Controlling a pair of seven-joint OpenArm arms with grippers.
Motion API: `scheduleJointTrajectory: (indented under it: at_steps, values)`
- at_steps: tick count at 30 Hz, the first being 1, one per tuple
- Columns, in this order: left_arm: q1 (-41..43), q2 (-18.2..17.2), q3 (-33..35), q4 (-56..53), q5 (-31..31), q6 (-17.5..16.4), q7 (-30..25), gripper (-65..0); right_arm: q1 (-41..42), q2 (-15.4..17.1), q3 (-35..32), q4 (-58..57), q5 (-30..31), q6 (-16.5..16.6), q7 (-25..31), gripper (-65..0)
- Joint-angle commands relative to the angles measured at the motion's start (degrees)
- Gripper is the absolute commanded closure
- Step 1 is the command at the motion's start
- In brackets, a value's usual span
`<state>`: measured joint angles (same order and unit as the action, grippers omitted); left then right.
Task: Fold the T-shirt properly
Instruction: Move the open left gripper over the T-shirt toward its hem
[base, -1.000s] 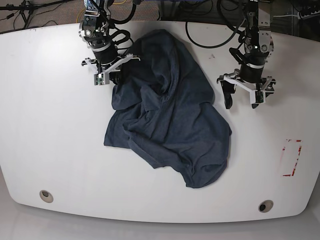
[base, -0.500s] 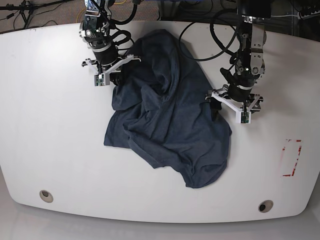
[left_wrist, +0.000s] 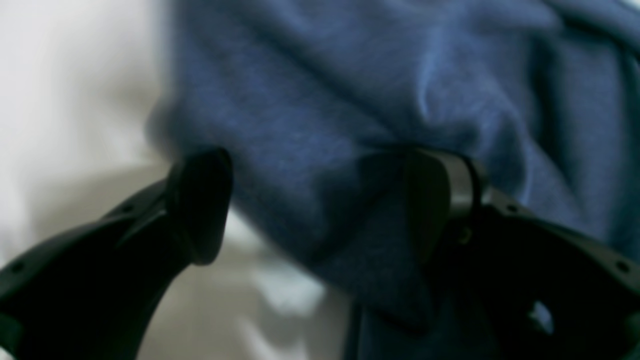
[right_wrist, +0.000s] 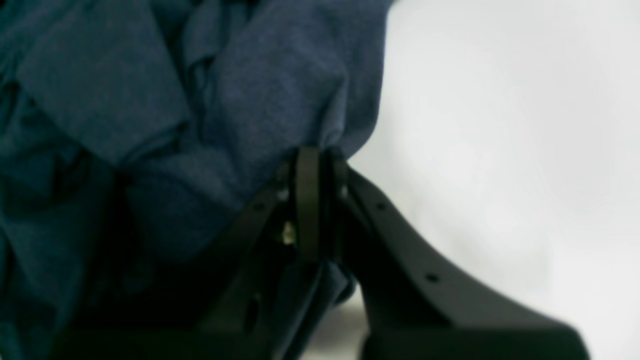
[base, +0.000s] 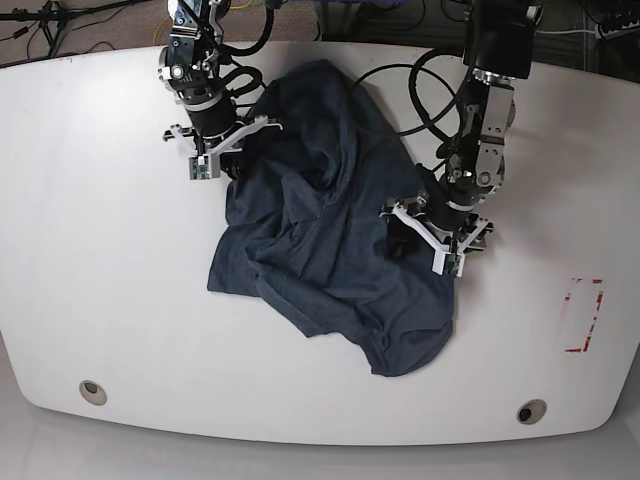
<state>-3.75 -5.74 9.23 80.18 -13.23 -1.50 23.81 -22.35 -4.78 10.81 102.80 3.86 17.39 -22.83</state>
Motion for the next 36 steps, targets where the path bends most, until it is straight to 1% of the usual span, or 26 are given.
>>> scheduleJointTrajectory:
  at_steps: [1, 14, 20, 26, 30, 31, 32, 33, 34, 36]
  values:
    - [-1.24, -0.33, -0.07, 0.24, -0.66, 0.22, -1.49, -50.5, 0.29, 0.12, -0.07, 1.38, 0.49, 0.21, 1.49, -0.5]
    - [-2.5, -0.71, -0.12, -2.21, -3.8, 0.07, -2.38, -51.1, 0.25, 0.22, -0.36, 1.77, 0.65, 0.2, 1.35, -0.8]
    - [-3.58, -0.8, 0.83, -5.96, -2.62, -0.3, -2.86, -51.9, 0.57, 0.26, -0.25, 1.84, 0.28, 0.15, 1.06, -0.8]
    - [-4.0, -0.61, 1.09, -7.22, -2.14, -0.21, -2.96, -50.4, 0.29, 0.24, -0.34, 1.72, 0.3, 0.12, 1.08, -0.8]
    - [-3.23, -0.49, 1.13, -8.45, -1.88, -0.21, -3.59, -35.8, -0.46, -0.03, -0.9, 1.12, 0.14, 0.1, 0.75, -0.6]
    - [0.89, -2.39, 0.13, -9.28, -1.05, -0.22, -3.11, -41.3, -0.64, 1.65, -0.13, -0.34, -1.18, -0.29, -0.69, -3.2]
    - [1.33, -2.75, 0.13, -9.28, -1.05, -0.22, -2.93, -41.3, -0.64, 1.74, -0.13, -0.34, -1.18, -0.29, -0.77, -3.2]
    - [2.47, -4.33, 0.22, -8.75, -1.05, -0.22, -1.88, -41.3, -0.64, 2.01, -0.13, -0.34, -1.18, -0.29, -1.13, -3.2]
    - [3.0, -5.12, 0.22, -8.67, -1.23, -0.22, -1.26, -41.3, -0.64, 2.27, -0.13, -0.34, -1.18, -0.29, -1.48, -3.2]
    - [2.83, -5.3, 0.22, -8.4, -1.58, -0.22, -0.38, -41.1, -0.55, 2.45, -0.13, -0.34, -1.18, -0.29, -1.83, -3.2]
